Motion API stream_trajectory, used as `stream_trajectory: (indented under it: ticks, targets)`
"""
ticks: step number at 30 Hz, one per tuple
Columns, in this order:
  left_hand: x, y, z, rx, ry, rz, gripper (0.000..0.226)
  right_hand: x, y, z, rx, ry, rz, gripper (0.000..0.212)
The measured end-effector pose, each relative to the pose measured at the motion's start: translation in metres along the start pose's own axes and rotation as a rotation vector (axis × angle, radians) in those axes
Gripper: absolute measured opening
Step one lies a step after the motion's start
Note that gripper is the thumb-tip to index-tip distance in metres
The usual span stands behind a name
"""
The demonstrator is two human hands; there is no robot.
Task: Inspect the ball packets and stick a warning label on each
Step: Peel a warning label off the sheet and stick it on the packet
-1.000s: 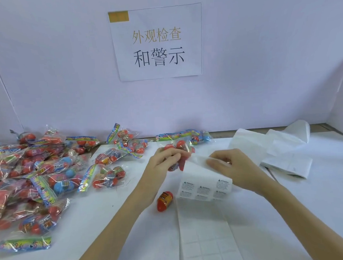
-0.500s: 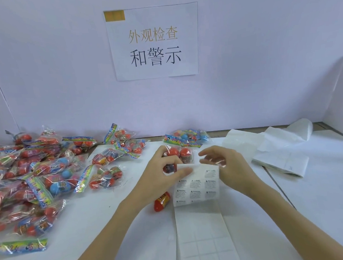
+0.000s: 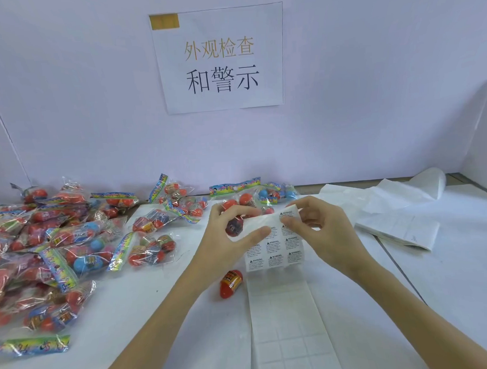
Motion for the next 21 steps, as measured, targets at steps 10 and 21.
stream_trajectory:
  ticks: [10,21]
  targets:
    - [0.000,-0.004,0.006,-0.327,-0.038,-0.158,0.034,0.000,-0.001,-0.001,0.110,0.010,0.034,0.015]
    - [-0.004,0.000,0.006,-0.345,0.123,-0.160,0.046,-0.009,-0.024,-0.001,-0.218,0.104,-0.366,0.017]
Point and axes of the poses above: each hand's wrist, its own x-axis towards the middle knuckle, its own z-axis out of the palm, y = z × x, the point moved 5 cm from there along x, towards the middle knuckle, and after that the axes turned 3 degrees about -z, right-handed, at the moved point
